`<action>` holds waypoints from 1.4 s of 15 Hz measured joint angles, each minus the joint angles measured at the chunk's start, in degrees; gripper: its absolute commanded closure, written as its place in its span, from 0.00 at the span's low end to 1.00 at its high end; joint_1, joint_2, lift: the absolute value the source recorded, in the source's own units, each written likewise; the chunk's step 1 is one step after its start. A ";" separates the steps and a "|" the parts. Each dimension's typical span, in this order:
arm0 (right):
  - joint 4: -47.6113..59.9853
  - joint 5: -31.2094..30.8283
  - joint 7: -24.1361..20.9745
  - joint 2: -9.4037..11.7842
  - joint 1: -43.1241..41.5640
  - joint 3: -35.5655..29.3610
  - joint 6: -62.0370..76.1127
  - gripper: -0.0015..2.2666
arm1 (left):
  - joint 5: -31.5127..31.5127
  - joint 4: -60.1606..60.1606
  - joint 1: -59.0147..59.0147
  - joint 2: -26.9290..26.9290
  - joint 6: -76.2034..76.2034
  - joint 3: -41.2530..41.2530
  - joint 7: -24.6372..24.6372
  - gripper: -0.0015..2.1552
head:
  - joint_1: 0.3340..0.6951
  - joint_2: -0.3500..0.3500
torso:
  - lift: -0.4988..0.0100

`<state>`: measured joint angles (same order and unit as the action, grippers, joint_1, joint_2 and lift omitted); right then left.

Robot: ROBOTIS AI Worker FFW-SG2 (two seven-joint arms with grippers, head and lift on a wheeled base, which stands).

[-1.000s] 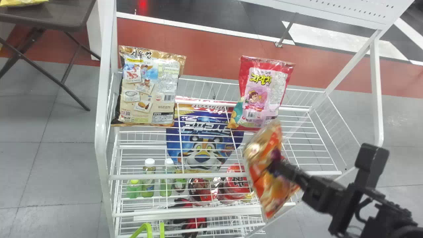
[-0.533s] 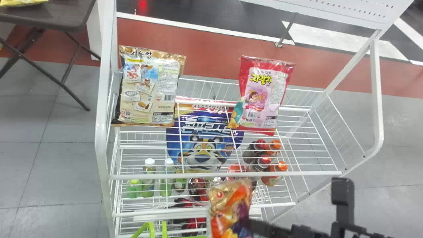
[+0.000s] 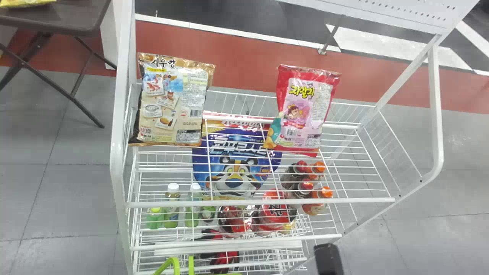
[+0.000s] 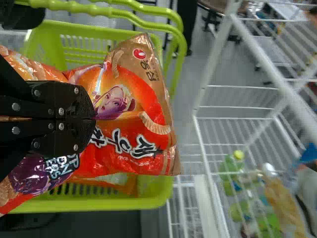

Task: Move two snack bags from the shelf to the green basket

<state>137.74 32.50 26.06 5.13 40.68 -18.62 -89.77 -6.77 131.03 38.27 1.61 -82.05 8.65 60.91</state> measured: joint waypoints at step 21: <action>3.39 -7.28 0.45 2.50 -1.40 1.95 18.97 0.04 | 0.09 0.61 0.80 0.08 0.27 0.41 -0.31 1.00 | 1.00 0.00 | 0.95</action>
<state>141.13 25.22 26.51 7.63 39.29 -16.67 -70.80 -6.68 131.64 39.07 1.69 -81.78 9.05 60.60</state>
